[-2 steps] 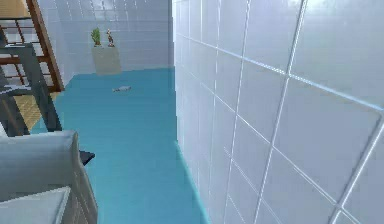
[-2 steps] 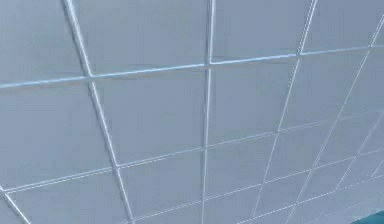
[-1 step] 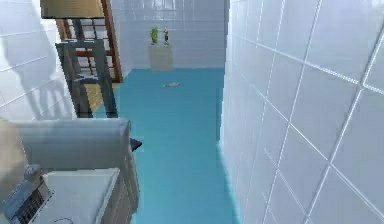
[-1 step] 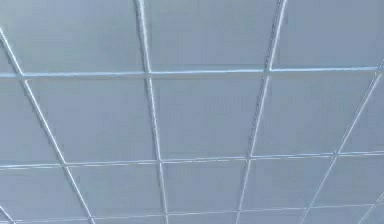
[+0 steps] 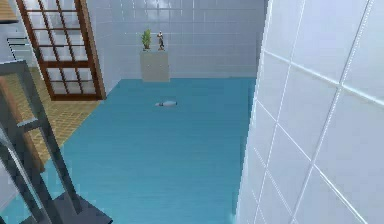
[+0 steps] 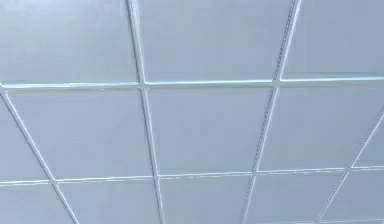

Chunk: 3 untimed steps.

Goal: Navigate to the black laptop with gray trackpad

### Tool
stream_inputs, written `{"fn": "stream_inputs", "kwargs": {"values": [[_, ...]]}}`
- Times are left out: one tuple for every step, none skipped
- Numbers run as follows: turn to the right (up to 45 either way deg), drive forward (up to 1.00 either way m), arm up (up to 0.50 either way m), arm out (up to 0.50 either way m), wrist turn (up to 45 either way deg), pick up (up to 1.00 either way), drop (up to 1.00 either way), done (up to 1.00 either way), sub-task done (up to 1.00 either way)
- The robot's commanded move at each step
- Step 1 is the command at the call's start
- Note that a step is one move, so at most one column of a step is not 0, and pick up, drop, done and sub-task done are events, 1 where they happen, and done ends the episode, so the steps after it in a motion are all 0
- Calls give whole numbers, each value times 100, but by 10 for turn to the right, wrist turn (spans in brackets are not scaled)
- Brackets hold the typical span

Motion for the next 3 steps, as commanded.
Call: {"fn": "stream_inputs", "kwargs": {"values": [[-30, 0, 0, 0, 0, 0, 0, 0, 0], [0, 50, 0, 0, 0, 0, 0, 0, 0], [0, 75, 0, 0, 0, 0, 0, 0, 0]]}}
